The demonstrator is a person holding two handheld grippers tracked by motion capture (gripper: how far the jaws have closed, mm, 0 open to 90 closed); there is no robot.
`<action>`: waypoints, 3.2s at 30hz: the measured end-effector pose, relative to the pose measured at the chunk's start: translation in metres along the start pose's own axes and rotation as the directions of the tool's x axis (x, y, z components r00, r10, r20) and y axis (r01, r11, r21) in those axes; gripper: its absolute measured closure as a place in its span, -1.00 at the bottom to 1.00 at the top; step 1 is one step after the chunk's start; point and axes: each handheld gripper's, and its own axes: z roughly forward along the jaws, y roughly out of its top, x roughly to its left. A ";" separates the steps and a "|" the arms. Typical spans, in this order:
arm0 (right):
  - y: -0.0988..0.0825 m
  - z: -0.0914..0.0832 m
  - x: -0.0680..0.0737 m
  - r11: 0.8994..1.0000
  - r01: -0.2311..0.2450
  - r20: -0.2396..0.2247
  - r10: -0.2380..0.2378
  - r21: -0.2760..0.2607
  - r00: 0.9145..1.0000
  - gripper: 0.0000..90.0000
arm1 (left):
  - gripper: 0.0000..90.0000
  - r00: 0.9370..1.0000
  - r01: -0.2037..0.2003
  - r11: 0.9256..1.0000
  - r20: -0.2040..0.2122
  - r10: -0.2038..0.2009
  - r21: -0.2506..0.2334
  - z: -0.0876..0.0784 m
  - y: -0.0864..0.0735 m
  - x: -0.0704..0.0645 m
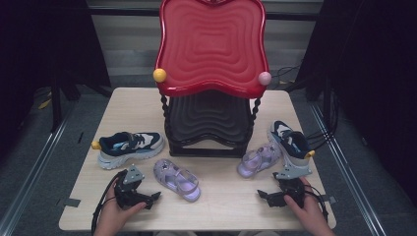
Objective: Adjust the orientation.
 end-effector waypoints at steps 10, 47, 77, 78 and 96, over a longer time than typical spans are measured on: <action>0.000 0.000 0.000 1.000 -0.001 0.003 0.001 0.002 1.000 -0.79 | -1.00 1.000 0.000 1.000 -0.001 0.000 0.002 0.000 0.000 0.000; -0.001 -0.001 0.001 1.000 0.003 -0.003 -0.003 0.001 1.000 -0.79 | -0.53 0.987 0.034 0.997 0.153 -0.045 0.074 -0.017 0.043 -0.041; -0.001 -0.001 0.001 1.000 0.003 -0.003 -0.003 0.001 1.000 -0.79 | -0.30 0.983 -0.050 0.991 0.183 0.026 0.125 0.007 0.061 -0.070; -0.001 -0.001 0.001 1.000 0.003 -0.003 -0.003 0.001 1.000 -0.79 | -0.28 0.984 -0.051 0.991 0.178 0.028 0.126 0.008 0.061 -0.070; -0.001 -0.001 0.001 1.000 0.002 -0.003 -0.002 0.001 1.000 -0.79 | 0.40 0.975 -0.132 0.981 0.196 0.103 0.142 0.004 0.060 -0.069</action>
